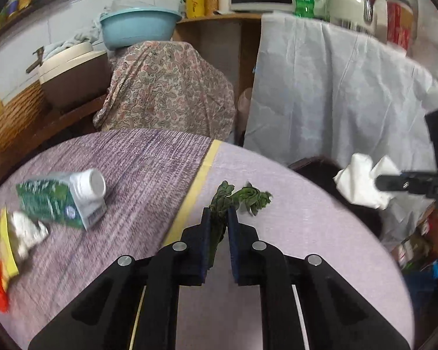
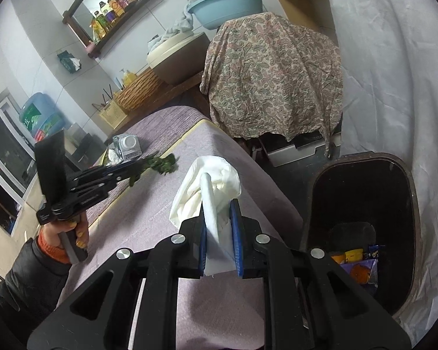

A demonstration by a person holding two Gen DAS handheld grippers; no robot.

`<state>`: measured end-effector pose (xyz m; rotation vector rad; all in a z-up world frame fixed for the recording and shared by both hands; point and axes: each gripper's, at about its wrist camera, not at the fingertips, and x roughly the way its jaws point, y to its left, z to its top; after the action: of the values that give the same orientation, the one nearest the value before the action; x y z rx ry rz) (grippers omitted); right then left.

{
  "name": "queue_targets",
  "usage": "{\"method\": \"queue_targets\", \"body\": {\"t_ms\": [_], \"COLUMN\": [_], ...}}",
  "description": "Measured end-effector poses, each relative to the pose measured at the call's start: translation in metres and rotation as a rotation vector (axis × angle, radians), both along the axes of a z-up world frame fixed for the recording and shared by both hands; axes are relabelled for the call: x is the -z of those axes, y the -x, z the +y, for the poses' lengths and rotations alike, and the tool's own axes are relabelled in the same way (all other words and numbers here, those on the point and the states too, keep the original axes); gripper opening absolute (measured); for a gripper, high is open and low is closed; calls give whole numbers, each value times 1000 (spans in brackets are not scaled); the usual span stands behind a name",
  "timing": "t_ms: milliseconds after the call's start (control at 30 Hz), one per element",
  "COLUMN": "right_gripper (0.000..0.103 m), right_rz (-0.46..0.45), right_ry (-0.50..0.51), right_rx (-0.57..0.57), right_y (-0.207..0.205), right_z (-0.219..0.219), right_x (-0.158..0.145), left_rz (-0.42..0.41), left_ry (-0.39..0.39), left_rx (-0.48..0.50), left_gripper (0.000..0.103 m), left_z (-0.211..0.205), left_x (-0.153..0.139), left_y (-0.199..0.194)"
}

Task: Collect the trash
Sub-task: 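Carry the vegetable and glove over the bin and open both tools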

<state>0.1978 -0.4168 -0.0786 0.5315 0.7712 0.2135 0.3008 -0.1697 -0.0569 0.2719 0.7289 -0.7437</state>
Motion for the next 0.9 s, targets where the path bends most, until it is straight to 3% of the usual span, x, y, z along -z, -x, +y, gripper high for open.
{"method": "queue_targets", "body": {"t_ms": [133,300,467,667,767,833,900], "right_gripper": [15,15,16,16,24,45,50], "right_rz": [-6,26,152,259,280,295,245], "right_ry": [28,98,241,289,290,279,282], "right_rx": [31,99,164,193,206,224,272], "right_y": [23,53,60,48,42,41,47], "right_z": [-8,-32,-53,-66,-69,-71,-71], "right_x": [5,18,58,116,138,149,154], "left_rz": [26,5,18,91,139,163,207], "left_ry": [70,84,110,72,38,6,-24], "left_rx": [-8,59,150,163,155,146,121], "left_gripper": [12,12,12,12,12,12,12], "left_z": [1,-28,-81,-147,-176,-194,-209], "left_x": [-8,-18,-26,-14,-1,10,24], "left_y": [32,65,91,98,98,98,94]}}
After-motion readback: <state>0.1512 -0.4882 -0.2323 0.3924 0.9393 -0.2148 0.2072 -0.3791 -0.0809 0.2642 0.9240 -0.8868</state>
